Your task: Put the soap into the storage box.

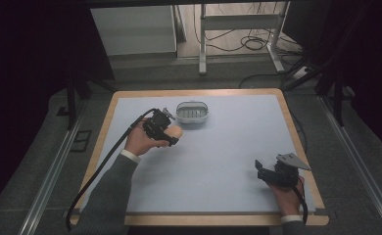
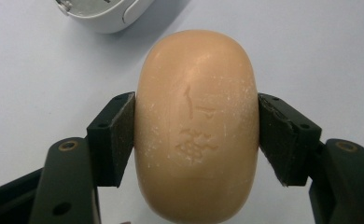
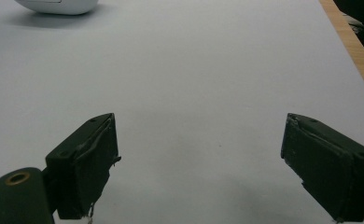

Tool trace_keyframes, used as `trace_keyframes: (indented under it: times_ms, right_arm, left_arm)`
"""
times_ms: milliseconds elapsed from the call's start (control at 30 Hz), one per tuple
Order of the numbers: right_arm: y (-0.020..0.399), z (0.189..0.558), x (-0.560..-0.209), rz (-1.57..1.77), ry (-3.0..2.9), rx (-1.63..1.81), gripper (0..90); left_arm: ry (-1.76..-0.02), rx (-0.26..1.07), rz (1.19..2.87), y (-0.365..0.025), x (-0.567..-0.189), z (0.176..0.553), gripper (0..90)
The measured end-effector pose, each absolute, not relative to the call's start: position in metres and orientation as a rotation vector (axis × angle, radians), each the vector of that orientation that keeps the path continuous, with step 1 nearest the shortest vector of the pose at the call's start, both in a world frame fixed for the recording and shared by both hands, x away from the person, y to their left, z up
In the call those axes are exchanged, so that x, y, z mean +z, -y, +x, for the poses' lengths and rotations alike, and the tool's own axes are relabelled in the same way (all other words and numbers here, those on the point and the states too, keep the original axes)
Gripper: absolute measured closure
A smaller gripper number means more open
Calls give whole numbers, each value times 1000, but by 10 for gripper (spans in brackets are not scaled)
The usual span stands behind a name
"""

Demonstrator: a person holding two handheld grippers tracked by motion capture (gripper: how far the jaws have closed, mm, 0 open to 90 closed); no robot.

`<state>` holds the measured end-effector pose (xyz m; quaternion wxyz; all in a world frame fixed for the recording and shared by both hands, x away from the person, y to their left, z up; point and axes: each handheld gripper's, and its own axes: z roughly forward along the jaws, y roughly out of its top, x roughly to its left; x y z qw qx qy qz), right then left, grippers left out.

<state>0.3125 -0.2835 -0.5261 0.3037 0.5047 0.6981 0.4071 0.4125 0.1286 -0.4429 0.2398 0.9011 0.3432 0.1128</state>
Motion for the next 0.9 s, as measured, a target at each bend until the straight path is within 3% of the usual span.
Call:
trace_keyframes:
  times_ms: [900]
  right_arm:
    - [283, 312, -526, 1336, -1850, 1074, 109]
  left_arm:
    - [-955, 306, 2457, -123, -439, 434, 328]
